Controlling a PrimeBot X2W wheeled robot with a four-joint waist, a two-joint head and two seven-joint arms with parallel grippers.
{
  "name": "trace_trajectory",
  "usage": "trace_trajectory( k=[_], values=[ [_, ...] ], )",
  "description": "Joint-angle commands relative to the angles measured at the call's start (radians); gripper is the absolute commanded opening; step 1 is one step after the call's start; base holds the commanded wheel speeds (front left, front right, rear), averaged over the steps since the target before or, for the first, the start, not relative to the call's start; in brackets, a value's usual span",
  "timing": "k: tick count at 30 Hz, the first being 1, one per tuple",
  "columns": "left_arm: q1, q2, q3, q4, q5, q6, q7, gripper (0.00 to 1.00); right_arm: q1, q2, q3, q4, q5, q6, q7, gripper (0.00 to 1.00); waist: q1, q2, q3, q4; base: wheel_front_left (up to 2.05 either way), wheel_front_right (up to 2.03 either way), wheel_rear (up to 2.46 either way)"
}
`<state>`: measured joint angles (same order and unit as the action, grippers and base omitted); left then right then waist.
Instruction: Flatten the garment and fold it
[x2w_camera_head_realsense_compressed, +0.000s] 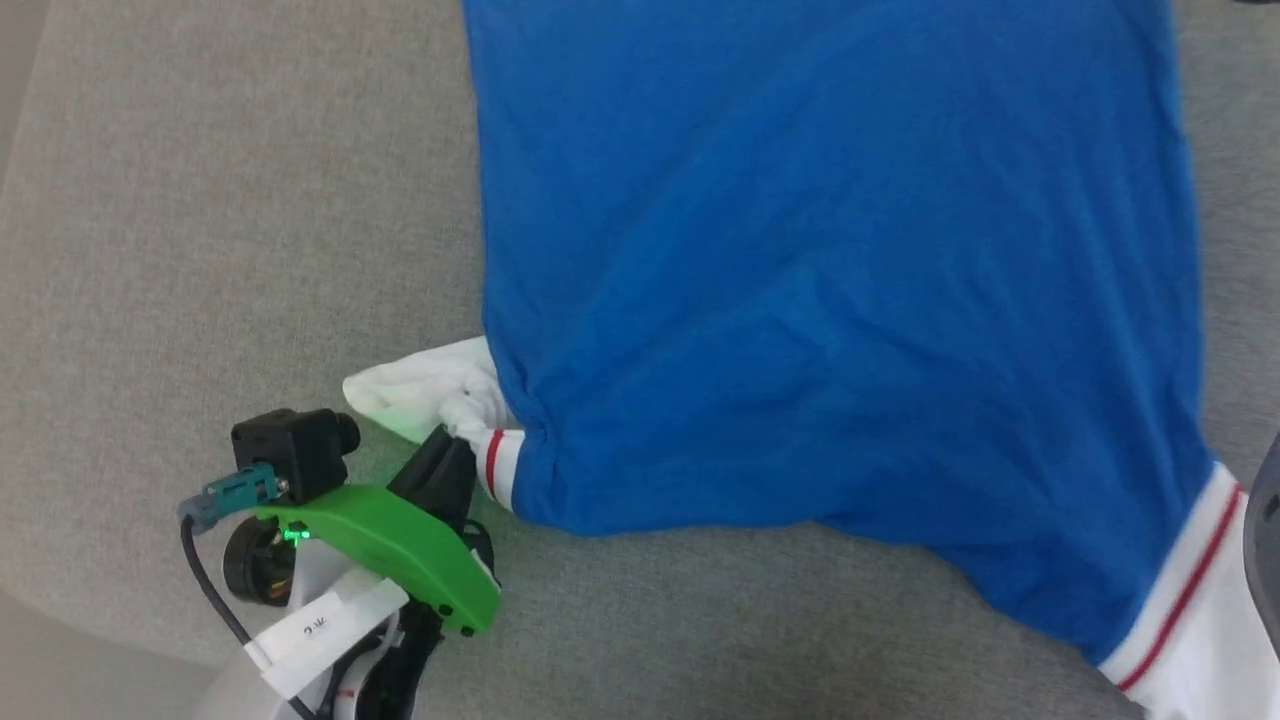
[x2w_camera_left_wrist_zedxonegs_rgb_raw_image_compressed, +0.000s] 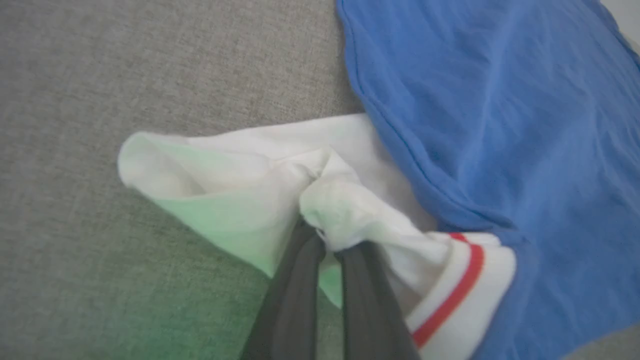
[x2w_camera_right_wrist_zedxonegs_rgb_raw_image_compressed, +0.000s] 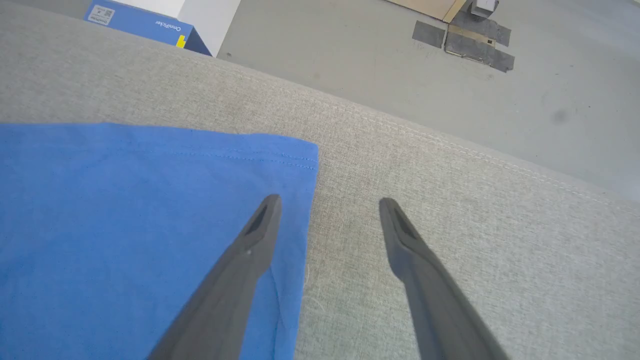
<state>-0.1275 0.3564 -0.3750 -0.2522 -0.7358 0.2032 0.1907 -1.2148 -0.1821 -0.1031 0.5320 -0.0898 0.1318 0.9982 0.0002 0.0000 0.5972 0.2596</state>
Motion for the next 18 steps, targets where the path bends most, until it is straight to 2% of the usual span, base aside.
trace_trajectory(
  k=[1, 15, 16, 18],
  values=[
    [-0.016, -0.007, -0.008, -0.004, 0.005, -0.003, -0.002, 0.00, -0.019, -0.007, 0.007, -0.001, -0.009, -0.001, 0.015, 1.00, -0.0002, 0.0000, 0.080, 0.052, 0.00, 0.00, 0.00],
    [-0.007, 0.003, -0.009, -0.115, 0.023, 0.014, -0.009, 0.00, -0.026, -0.024, 0.090, 0.001, 0.013, -0.001, 0.148, 1.00, -0.0002, 0.0000, 0.144, 0.070, 0.00, 0.00, 0.00],
    [-0.006, 0.003, -0.009, -0.119, 0.023, 0.016, -0.008, 0.00, -0.024, -0.025, 0.090, -0.001, 0.011, -0.001, 0.160, 0.35, -0.0002, 0.0000, 0.144, 0.070, 0.00, 0.00, 0.00],
    [-0.005, 0.004, -0.010, -0.127, 0.023, 0.018, -0.007, 0.00, -0.022, -0.029, 0.088, -0.013, 0.006, -0.001, 0.176, 0.00, -0.0002, 0.0000, 0.144, 0.071, 0.00, 0.00, 0.00]
  ],
)
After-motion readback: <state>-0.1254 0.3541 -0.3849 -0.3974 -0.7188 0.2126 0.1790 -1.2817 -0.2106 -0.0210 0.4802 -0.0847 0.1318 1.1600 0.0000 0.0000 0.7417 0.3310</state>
